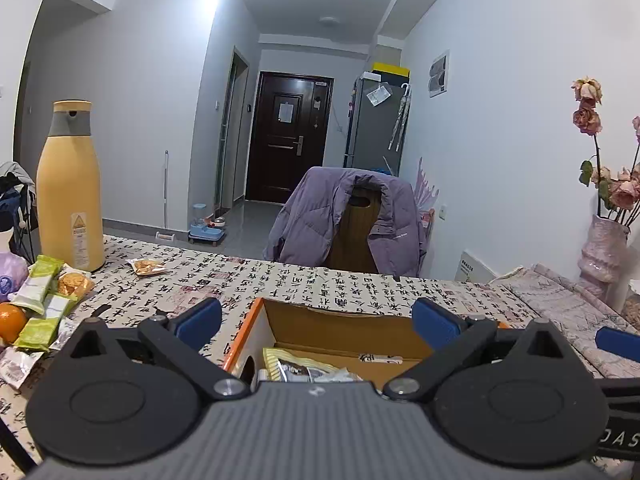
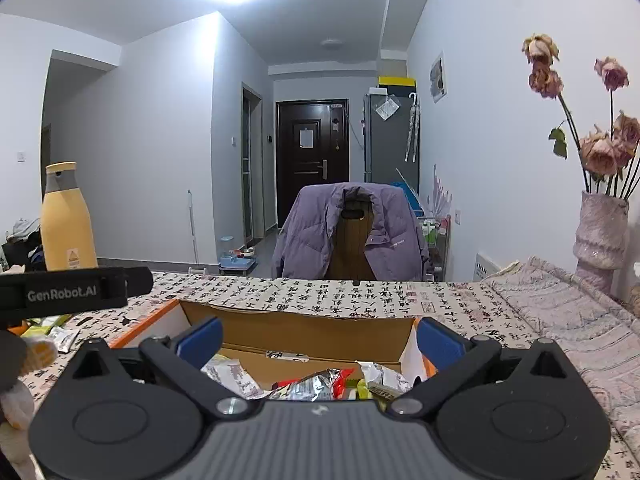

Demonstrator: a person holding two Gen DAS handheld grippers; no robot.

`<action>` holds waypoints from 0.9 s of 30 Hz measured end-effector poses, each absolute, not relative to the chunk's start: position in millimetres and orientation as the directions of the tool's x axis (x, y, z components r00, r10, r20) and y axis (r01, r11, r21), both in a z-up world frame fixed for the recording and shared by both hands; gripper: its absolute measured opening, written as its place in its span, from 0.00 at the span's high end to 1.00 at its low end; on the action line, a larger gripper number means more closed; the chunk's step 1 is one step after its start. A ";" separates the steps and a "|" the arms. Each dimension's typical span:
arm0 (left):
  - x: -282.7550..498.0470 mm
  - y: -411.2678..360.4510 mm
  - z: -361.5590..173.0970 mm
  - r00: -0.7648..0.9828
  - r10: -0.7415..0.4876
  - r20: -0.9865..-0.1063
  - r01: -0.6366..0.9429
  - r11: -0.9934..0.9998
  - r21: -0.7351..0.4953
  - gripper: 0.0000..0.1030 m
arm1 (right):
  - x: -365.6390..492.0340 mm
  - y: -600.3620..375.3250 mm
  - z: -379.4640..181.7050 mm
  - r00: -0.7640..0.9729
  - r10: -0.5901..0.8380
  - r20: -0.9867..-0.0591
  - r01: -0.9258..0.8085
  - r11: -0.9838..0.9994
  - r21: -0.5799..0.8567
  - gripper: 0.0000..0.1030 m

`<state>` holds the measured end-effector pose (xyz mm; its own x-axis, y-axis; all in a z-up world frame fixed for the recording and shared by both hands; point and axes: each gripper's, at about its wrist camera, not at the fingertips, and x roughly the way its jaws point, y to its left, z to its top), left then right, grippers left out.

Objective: Organize snacks
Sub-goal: 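Withdraw both tools from the box back over the loose snacks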

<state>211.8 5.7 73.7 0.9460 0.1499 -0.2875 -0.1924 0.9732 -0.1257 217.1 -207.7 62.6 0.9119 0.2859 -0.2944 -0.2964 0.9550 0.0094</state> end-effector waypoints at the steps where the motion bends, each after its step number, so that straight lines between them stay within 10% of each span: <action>1: 207.5 5.4 74.2 0.946 0.150 -0.287 -0.192 0.974 -0.124 0.00 | 212.6 -208.6 64.7 0.912 0.287 -0.292 -0.298 0.955 0.007 0.00; 27: 101.6 9.1 23.2 0.909 0.130 -0.395 -0.170 0.983 -0.069 0.00 | 117.8 -252.3 30.2 0.882 0.265 -0.390 -0.288 0.957 -0.001 0.00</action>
<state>101.6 9.1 23.2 0.9095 0.1298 -0.3949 -0.1702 0.9830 -0.0689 117.8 -252.3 30.2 0.8818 0.2652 -0.3900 -0.2885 0.9575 -0.0010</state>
